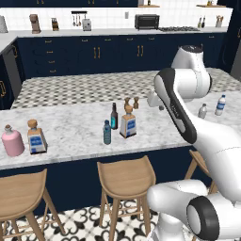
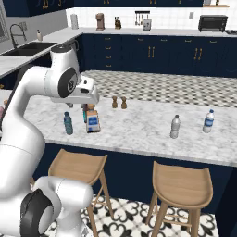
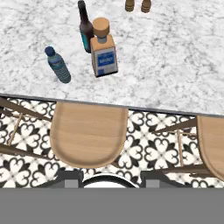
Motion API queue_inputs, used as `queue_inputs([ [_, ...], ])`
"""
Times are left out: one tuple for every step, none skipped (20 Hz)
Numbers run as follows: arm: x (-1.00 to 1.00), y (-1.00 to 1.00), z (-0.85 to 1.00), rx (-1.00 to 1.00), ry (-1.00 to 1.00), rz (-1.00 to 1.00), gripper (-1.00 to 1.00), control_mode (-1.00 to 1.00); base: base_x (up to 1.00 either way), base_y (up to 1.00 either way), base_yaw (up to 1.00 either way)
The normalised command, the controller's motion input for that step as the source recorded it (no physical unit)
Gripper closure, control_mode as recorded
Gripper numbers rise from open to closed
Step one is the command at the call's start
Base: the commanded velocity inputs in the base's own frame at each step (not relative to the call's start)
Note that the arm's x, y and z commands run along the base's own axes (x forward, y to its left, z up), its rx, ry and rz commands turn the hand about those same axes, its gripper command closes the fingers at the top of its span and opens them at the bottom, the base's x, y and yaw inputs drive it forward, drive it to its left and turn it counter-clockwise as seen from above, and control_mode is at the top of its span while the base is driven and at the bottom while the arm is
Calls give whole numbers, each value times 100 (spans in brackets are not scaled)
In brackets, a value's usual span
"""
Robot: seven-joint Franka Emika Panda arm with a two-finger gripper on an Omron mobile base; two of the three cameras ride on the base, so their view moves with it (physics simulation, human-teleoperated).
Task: Move the plastic bottles in the middle to the plastics group, and the glass bottles in the middle to the glass group.
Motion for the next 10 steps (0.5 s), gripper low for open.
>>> queue_inputs([
  [0,0,-1,0,0,0,-100,-100,0,0,0],
  [0,0,-1,0,0,0,-100,-100,0,0,0],
  [0,0,0,0,-5,3,-100,-100,0,0,0],
  [0,0,0,0,-14,5,-100,-100,0,0,0],
  [2,1,0,0,-14,6,-100,-100,0,0,0],
  [16,11,0,0,-12,3,-100,-100,0,0,0],
  [9,19,0,0,-14,5,-100,-100,0,0,0],
  [29,46,0,0,-11,2,-100,-100,0,0,0],
  [39,51,0,0,-10,0,-100,-100,0,0,0],
  [2,26,6,6,-12,0,-100,-100,0,0,0],
])
